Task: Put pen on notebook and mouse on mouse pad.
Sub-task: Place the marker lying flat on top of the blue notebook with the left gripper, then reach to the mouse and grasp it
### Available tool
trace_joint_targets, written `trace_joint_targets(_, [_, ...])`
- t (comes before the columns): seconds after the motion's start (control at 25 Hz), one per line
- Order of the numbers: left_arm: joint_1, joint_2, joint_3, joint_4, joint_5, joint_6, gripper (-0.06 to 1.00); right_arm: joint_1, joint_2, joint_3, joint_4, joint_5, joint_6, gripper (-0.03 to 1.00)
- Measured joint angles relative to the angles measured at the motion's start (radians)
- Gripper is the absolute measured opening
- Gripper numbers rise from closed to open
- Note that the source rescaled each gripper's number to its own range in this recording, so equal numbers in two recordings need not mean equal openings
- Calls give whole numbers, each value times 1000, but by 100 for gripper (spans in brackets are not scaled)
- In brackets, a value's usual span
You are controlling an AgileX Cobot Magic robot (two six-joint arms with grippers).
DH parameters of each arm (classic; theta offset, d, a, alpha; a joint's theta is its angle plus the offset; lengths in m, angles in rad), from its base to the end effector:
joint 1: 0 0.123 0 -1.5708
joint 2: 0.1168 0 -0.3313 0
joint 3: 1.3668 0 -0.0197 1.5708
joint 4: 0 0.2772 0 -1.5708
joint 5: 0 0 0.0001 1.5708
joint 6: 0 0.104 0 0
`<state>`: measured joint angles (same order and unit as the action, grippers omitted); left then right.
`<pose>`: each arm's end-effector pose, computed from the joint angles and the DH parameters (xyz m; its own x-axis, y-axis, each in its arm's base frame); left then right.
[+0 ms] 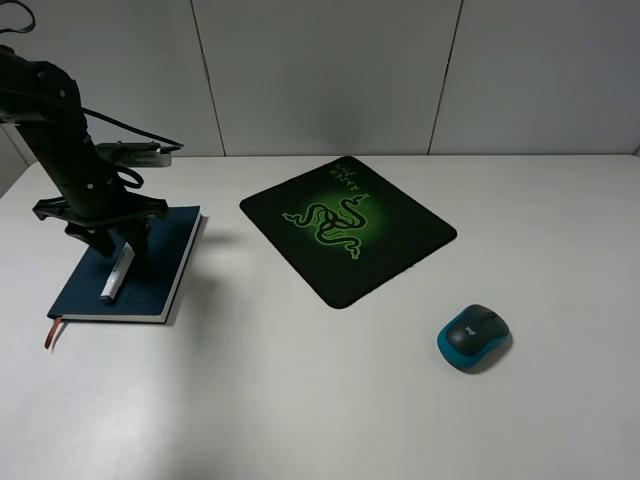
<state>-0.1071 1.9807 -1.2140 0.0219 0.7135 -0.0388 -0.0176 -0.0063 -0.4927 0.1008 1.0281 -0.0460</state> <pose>0.4106 -0.0426 0.1482 -0.9807 0.0831 -0.1772 0.0826 0.9965 0.0102 -0.0154 0.0092 0.2851 -0.4259 0.0137 -0.9047 -0.0578 0.9974 0.0423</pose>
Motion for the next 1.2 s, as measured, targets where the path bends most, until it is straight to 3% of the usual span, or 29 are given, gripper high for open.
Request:
trace_joint_targets(0.16, [0,0,0,0,0,0,87,0,0,0,0,0,0,100])
trace_joint_targets(0.28, [0,0,0,0,0,0,96,0,0,0,0,0,0,100])
trace_joint_targets(1.2, [0,-62,0,-3,59,-1,100,0,0,0,0,0,0,100])
